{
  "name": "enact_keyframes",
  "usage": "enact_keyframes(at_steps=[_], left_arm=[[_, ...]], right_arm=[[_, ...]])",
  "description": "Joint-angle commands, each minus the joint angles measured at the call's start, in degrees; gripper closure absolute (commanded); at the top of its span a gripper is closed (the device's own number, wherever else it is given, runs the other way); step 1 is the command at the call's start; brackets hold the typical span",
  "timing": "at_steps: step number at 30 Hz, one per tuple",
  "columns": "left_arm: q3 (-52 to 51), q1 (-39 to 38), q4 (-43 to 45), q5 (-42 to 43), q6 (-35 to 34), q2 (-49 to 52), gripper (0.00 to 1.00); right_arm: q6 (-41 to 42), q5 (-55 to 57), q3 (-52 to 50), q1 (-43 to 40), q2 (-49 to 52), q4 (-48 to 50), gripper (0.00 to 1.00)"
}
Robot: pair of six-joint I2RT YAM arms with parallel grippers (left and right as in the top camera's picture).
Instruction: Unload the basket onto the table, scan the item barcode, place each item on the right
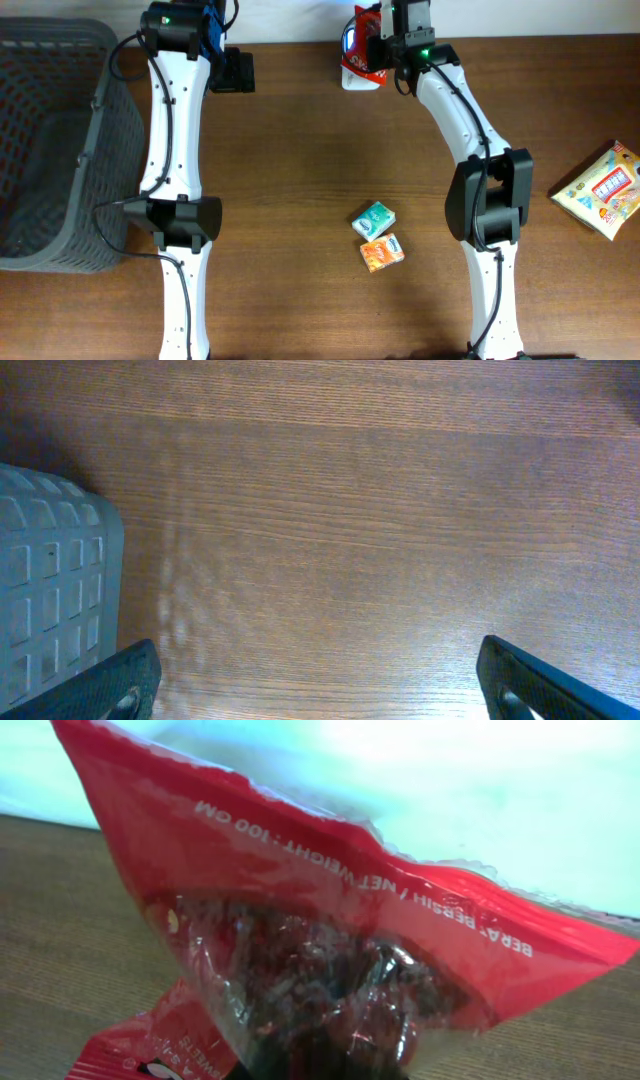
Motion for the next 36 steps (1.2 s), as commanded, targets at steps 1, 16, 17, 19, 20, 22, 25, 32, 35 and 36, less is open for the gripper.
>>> enact_keyframes(at_steps=[1,16,17,19,20,22,25,32,35,36], left_arm=[[-0.2,0.3,0.1,0.4,-0.3,1.2,0.01],[-0.2,0.3,0.1,0.4,-0.3,1.2,0.01],[-0.2,0.3,0.1,0.4,-0.3,1.2,0.01],[-0.2,0.3,0.1,0.4,-0.3,1.2,0.01],[-0.2,0.3,0.1,0.4,-0.3,1.2,0.01],[-0.2,0.3,0.1,0.4,-0.3,1.2,0.01],[-0.2,0.3,0.1,0.4,-0.3,1.2,0.01],[-0.2,0.3,0.1,0.4,-0.3,1.2,0.01],[-0.2,0.3,0.1,0.4,-0.3,1.2,0.01],[-0.2,0.3,0.1,0.4,-0.3,1.2,0.01]], right_arm=[[0.5,0.5,4.8,0.3,-1.5,-1.4,0.96],[16.0,23.7,5.9,-15.9,-17.7,-35.8,0.96],[16.0,23.7,5.9,-18.8,-17.6,-38.5,0.96],[16.0,23.6,5.7,-24.8,-17.0,-43.4,0.96],[16.5,23.6,5.2,-27.9,-16.8,-45.2,0.96],[17.5,23.6,3.8,-33.4,-16.8,-47.8,0.96],[19.5,22.8,0.0,-41.8,-16.7,-50.6,0.96],[21.8,18.9,-11.8,-50.8,-16.4,-44.3,0.91],[18.8,19.1,-12.1,-50.9,-16.5,-43.4,0.32],[18.3,19.3,-12.1,-50.9,-16.6,-43.5,0.29]])
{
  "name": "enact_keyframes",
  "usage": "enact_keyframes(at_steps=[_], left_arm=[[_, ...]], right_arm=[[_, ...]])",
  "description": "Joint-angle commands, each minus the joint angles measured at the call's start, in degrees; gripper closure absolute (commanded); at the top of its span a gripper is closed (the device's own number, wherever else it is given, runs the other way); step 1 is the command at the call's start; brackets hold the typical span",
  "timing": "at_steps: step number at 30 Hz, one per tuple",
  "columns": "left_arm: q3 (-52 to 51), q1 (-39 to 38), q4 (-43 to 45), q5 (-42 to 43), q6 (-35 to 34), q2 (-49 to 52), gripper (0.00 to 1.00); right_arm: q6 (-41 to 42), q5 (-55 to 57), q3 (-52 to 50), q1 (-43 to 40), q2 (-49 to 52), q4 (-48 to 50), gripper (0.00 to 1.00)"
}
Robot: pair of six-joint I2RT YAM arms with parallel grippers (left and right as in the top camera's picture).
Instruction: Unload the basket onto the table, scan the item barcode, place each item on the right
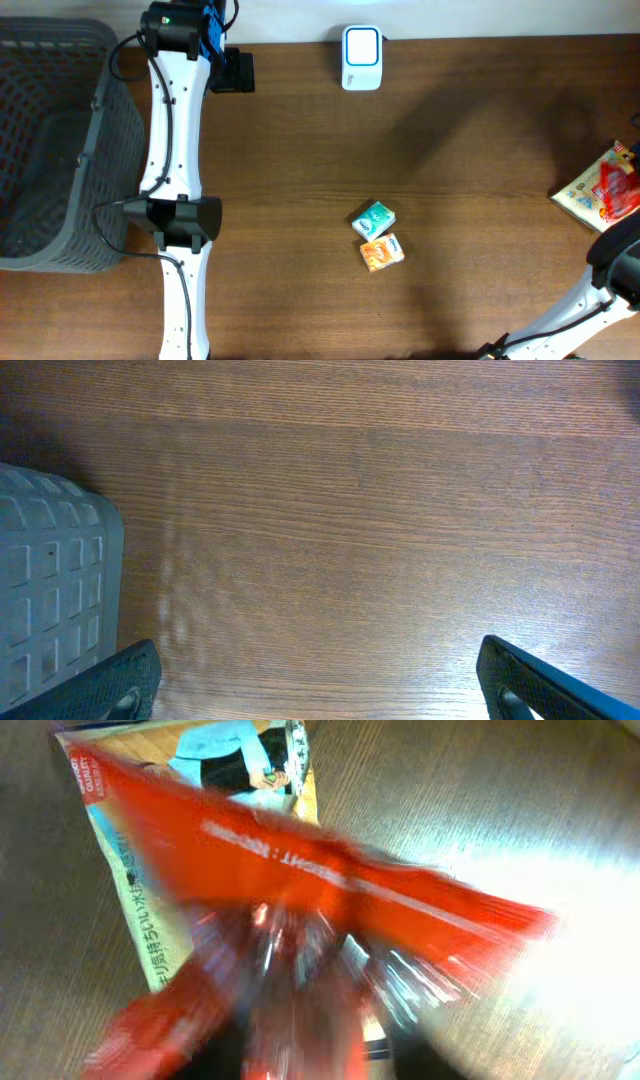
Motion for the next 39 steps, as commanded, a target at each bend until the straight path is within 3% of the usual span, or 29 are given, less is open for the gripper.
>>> enact_keyframes(at_steps=[1,8,10,15,18,22,27,29,34,37,39], left_arm=[[-0.2,0.3,0.1,0.4,-0.3,1.2,0.01],[-0.2,0.3,0.1,0.4,-0.3,1.2,0.01],[-0.2,0.3,0.1,0.4,-0.3,1.2,0.01],[-0.2,0.3,0.1,0.4,-0.3,1.2,0.01],[-0.2,0.3,0.1,0.4,-0.3,1.2,0.01],[-0.2,0.3,0.1,0.4,-0.3,1.2,0.01],[-0.2,0.3,0.1,0.4,-0.3,1.2,0.01],[-0.2,0.3,0.1,0.4,-0.3,1.2,0.01],[-0.2,0.3,0.1,0.4,-0.3,1.2,0.01],[-0.2,0.3,1.4,1.2,-0.3,1.2,0.01],[-0.2,0.3,1.4,6.8,-0.3,1.2,0.01]], right_arm=[[-2.0,-0.3,0.0,0.4,-0.7,0.1,0.28],[-2.0,-3.1,11.2,0.6,-2.8,-8.6,0.15],[-2.0,-13.0,18.1,1.0,-3.2,-12.6,0.12],[-2.4,-39.5,22.3,3.5,-3.4,-18.7,0.01],[-11.1,-47.7,21.4,9.0,-2.9,-22.9,0.01],[-16.0,-44.5,17.4,20.3,-2.9,-25.0,0.01],[-6.4,-32.3,15.5,30.8,-3.2,-24.4,0.01],[-3.5,-27.6,15.5,32.7,-4.5,-25.0,0.01],[-5.1,-26.4,13.0,33.7,-13.6,-25.0,0.02],[-7.2,-26.2,6.4,33.7,-20.3,-25.0,0.01],[-8.0,-25.7,-1.4,33.6,-25.7,-25.0,0.01]])
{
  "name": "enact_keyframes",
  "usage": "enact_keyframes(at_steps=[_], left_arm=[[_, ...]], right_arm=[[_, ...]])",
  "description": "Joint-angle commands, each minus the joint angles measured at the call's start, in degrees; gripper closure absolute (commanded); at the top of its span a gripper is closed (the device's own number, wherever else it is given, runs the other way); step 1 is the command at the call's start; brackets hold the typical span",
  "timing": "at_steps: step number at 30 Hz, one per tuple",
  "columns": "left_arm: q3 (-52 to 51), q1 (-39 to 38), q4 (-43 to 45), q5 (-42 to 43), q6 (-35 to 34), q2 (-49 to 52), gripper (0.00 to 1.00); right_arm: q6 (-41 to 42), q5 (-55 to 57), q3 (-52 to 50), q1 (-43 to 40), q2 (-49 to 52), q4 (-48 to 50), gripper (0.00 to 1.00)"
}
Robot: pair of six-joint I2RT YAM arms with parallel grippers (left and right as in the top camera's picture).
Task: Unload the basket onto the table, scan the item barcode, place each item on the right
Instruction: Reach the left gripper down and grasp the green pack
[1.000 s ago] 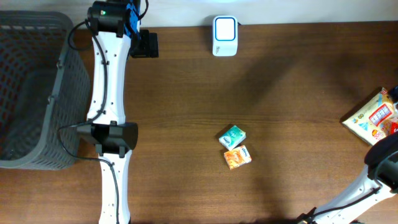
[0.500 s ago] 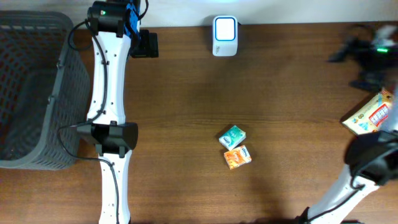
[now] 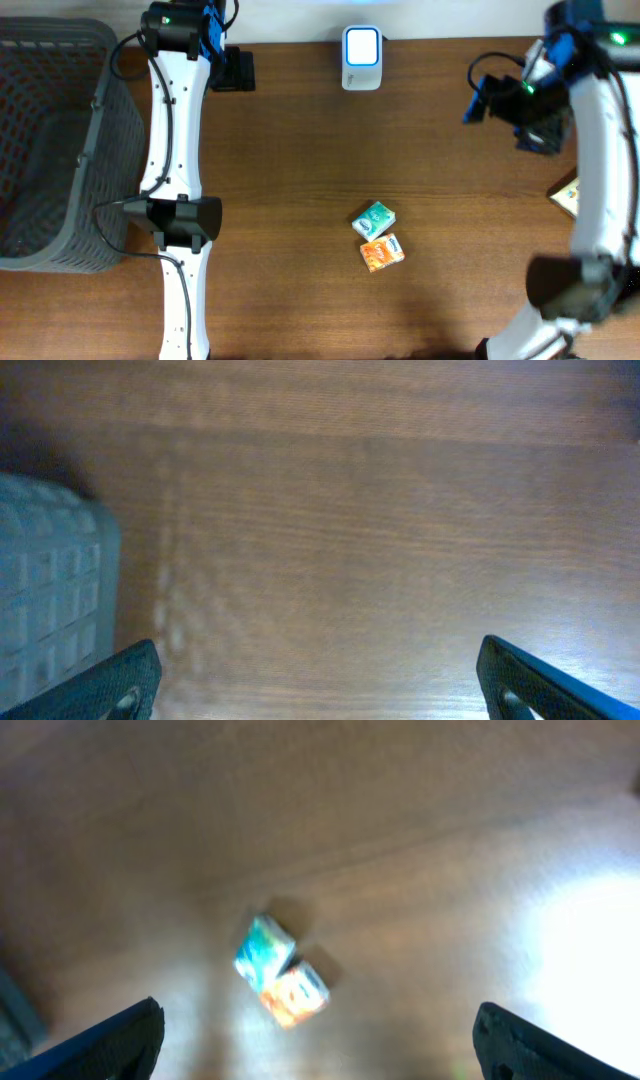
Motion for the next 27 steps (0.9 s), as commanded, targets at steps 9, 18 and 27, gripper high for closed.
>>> enact_keyframes(at_steps=[9,18,27], left_arm=[[-3.0,-2.0,-1.4,42.0,10.4,1.2,0.01],[-26.8,-17.6,-1.4,31.1,13.5,1.2,0.01],[-41.3,-26.0,5.2,31.6,16.7,1.2,0.39]], right_arm=[[-1.6,5.6,-26.5,0.0,-13.6,5.4,0.02],[-1.8,11.9,-27.9,-3.0,-13.6,12.2,0.02],[-1.8,12.0,-27.9,-4.2,-13.6,15.4,0.02]])
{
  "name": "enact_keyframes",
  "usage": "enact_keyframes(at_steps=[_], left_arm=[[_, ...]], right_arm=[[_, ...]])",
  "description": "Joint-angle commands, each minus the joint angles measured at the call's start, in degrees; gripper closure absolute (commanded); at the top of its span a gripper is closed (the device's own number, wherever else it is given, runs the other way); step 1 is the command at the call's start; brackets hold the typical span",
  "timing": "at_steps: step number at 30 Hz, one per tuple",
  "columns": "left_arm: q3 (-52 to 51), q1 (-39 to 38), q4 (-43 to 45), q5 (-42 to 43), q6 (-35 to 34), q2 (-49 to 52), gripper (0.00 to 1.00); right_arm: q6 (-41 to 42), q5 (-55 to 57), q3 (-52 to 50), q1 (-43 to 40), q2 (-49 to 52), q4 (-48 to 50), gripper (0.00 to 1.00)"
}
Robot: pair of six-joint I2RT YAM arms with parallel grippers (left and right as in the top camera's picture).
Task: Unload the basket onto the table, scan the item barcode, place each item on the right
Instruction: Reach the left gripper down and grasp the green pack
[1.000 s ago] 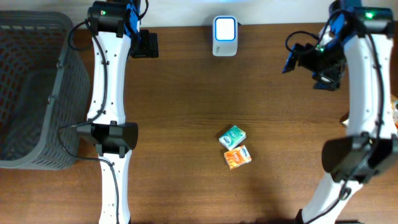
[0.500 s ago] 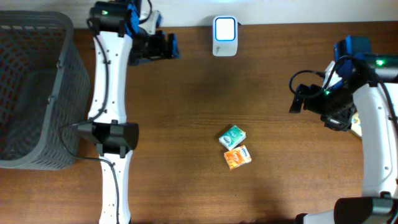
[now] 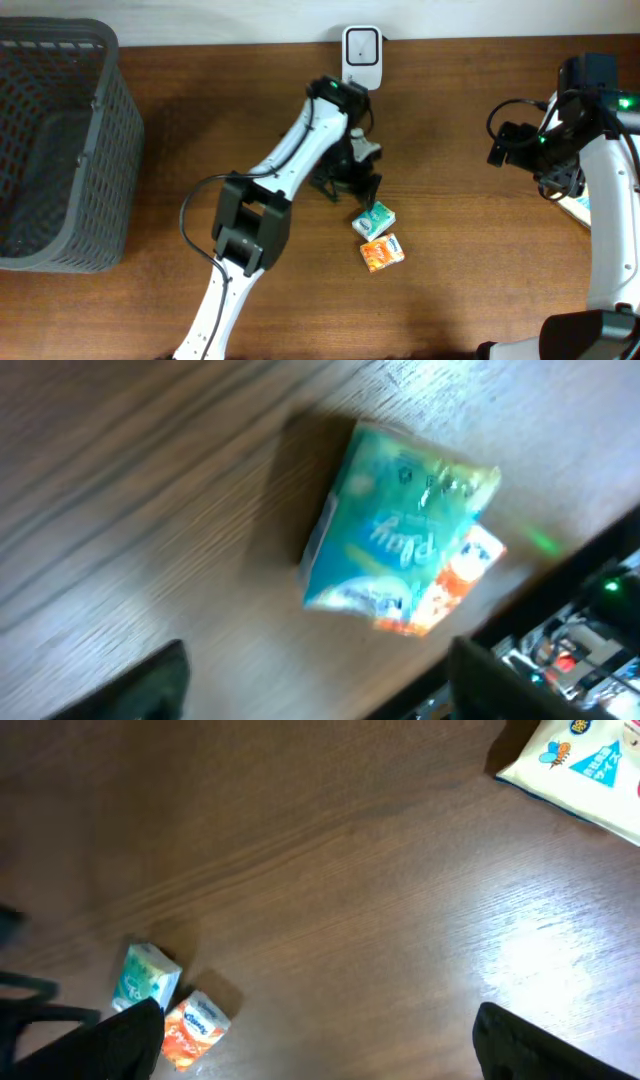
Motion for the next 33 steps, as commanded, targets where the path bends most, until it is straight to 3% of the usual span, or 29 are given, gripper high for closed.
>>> enact_keyframes(at_steps=[1,6,9,12,15,19,24,27,30,33], left_arm=[[-5.0,-1.8,3.2,-0.2,1.8,0.3,0.48],[-9.8,-3.9,7.3,-0.2,1.7,0.3,0.74],[-10.4,-4.7,8.7,-0.2,1.7,0.3,0.78],[-10.4,-5.1,11.5,-1.8,1.3,0.3,0.89],[-10.3,-4.7,13.9,-13.7,-7.4,0.3,0.99],[-6.3,-1.7,10.4,-31.5,-17.2,0.2,1.0],[7.5,3.5,1.9,-39.4,-22.9,0.2,1.0],[14.0,5.4,1.2,-42.6,-23.3,0.2,1.0],[15.6,5.9,2.8,-47.3,-25.4,0.2,1.0],[13.7,4.8,2.8,-59.7,-31.4,0.6,1.0]], right_arm=[[-0.6,1.1,-0.2,0.0,-0.1,0.2,0.01],[-0.6,1.1,-0.2,0.0,-0.1,0.2,0.02],[-0.6,1.1,-0.2,0.0,-0.1,0.2,0.02],[-0.6,1.1,-0.2,0.0,-0.1,0.2,0.01],[-0.6,1.1,-0.2,0.0,-0.1,0.2,0.02],[-0.6,1.1,-0.2,0.0,-0.1,0.2,0.02],[-0.6,1.1,-0.2,0.0,-0.1,0.2,0.02],[-0.6,1.1,-0.2,0.0,-0.1,0.2,0.01],[-0.6,1.1,-0.2,0.0,-0.1,0.2,0.02],[-0.6,1.1,-0.2,0.0,-0.1,0.2,0.02]])
